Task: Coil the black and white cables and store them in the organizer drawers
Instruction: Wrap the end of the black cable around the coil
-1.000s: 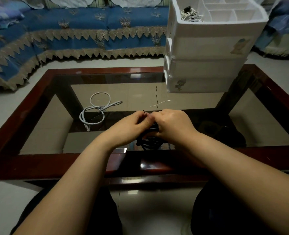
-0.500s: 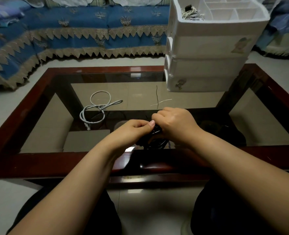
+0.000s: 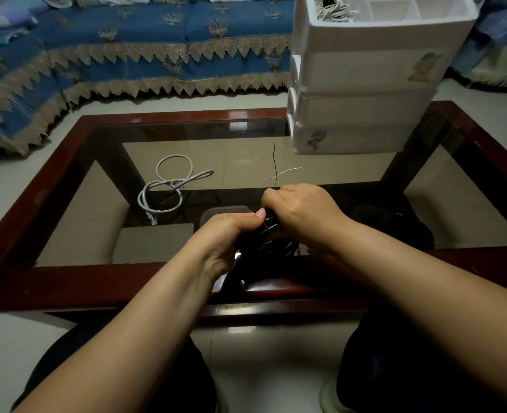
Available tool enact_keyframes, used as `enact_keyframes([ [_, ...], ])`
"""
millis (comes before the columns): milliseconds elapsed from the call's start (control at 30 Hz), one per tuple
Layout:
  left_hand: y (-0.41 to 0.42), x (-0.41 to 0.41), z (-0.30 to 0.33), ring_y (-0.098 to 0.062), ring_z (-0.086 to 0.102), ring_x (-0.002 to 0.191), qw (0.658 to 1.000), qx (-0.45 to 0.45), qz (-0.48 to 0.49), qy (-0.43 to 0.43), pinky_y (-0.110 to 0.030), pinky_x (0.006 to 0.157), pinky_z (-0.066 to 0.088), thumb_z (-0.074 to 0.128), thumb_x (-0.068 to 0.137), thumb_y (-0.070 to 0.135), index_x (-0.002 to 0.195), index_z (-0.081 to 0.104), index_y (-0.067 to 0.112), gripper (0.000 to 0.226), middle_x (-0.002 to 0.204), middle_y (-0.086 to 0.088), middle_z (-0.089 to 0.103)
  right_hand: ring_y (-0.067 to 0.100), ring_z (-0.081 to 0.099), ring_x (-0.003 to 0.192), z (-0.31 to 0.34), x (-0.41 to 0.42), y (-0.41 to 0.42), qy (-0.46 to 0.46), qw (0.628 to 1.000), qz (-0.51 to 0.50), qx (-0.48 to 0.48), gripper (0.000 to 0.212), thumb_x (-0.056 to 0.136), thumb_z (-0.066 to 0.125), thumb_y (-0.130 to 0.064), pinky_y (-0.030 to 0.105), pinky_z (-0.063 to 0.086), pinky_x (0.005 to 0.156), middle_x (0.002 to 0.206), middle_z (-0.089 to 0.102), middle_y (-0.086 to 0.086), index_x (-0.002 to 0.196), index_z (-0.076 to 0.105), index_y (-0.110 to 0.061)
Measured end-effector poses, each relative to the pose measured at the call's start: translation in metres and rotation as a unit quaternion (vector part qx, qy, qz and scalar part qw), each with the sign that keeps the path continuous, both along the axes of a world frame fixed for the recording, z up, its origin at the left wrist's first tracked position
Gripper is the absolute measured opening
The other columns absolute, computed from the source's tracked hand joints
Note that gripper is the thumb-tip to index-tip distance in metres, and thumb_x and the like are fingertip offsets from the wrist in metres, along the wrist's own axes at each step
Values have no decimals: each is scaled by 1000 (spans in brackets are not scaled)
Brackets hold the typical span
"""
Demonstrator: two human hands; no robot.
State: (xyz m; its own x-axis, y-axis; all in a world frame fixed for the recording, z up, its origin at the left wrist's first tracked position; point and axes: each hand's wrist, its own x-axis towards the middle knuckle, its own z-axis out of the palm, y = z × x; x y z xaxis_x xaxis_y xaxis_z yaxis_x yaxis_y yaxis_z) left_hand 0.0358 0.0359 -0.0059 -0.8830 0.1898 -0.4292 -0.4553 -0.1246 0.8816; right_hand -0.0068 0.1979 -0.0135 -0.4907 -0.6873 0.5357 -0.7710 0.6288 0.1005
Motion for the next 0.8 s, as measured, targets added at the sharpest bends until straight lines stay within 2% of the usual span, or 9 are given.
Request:
enact_keyframes([
  [200,1,-3,0,-18,63,71,1000,12,16,-18,-22,54,49,61,86,15,92,68,6,13,81,-11,66,24,53,50,2,-4,4,-7,1000,29,-10,43,76,54,-49,25,32,46,64,58,5,84,59,-7],
  [333,4,-5,0,-19,61,79,999,2,34,-7,-28,68,44,63,84,14,95,69,5,16,85,-10,65,23,52,53,4,-5,6,-9,1000,29,2,43,80,49,-50,27,33,46,66,58,4,86,58,-9],
  [467,8,-5,2,-11,64,68,999,-9,34,17,-19,58,48,60,88,12,83,70,9,11,73,-3,67,21,51,54,8,-5,8,-21,999,30,5,42,80,46,-50,25,31,46,67,58,3,87,58,-10],
  [533,9,-5,2,-10,63,69,998,-24,45,36,-16,59,49,61,89,11,79,69,8,13,73,-3,66,21,51,55,8,-5,9,-15,1000,24,4,40,79,49,-48,24,29,47,66,58,3,86,58,-11],
  [633,7,-7,-1,-11,65,78,990,-104,43,86,-23,73,49,64,89,17,73,74,16,20,76,-1,72,22,52,56,7,-6,9,-13,1000,17,15,35,74,68,-42,26,32,46,67,58,4,87,59,-10],
  [700,5,-8,-1,-6,65,74,981,-153,31,114,-22,69,46,63,90,21,74,75,22,20,72,5,72,23,52,55,8,-6,10,-15,1000,15,20,39,69,78,-39,26,33,46,66,58,4,87,59,-10],
  [800,2,-9,4,2,57,60,971,-187,1,150,-14,57,41,63,91,20,76,74,22,18,64,9,68,22,52,55,10,-4,11,-24,999,21,20,40,69,78,-39,24,29,46,67,59,4,88,58,-11],
])
